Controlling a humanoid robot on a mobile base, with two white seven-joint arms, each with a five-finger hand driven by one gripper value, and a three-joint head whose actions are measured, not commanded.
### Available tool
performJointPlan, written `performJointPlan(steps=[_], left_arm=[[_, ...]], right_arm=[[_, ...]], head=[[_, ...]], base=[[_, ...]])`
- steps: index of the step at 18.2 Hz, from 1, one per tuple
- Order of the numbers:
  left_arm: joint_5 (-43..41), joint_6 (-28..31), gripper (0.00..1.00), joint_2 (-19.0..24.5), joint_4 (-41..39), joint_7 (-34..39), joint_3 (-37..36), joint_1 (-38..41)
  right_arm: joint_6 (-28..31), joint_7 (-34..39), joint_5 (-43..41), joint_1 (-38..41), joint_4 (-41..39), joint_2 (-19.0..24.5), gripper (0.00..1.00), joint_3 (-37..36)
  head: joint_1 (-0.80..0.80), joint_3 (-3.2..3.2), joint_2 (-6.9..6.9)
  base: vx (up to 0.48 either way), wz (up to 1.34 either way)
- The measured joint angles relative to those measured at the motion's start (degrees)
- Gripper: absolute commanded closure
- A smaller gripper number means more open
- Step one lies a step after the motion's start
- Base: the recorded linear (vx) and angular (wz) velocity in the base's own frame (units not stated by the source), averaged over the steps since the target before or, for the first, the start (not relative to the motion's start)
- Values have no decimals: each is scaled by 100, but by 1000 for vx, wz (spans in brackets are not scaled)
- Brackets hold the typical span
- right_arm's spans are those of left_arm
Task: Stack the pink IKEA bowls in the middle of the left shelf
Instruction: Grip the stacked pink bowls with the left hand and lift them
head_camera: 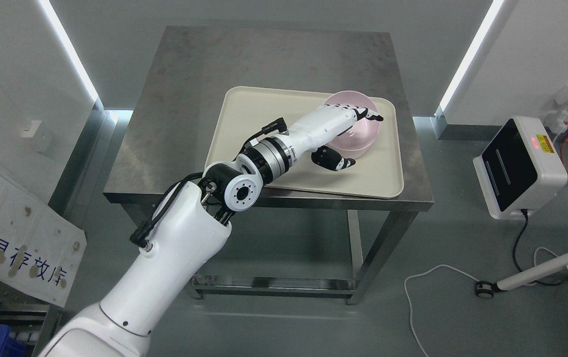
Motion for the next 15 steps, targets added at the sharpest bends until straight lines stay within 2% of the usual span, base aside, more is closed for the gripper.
performJointPlan(steps=[7, 12, 15], left_arm=[[-434, 141, 26, -24, 374, -180, -309, -265], [-584, 301, 36, -36, 681, -222, -523, -392], [-619, 372, 46, -40, 811, -230, -605, -471]], right_arm=[[0, 0, -5, 0, 0, 0, 0, 0], [-9, 0, -6, 0, 0, 0, 0, 0], [-30, 0, -6, 0, 0, 0, 0, 0]], head=[[0, 0, 0], [0, 0, 0], [0, 0, 0]], base=[[0, 0], [0, 0], [0, 0]])
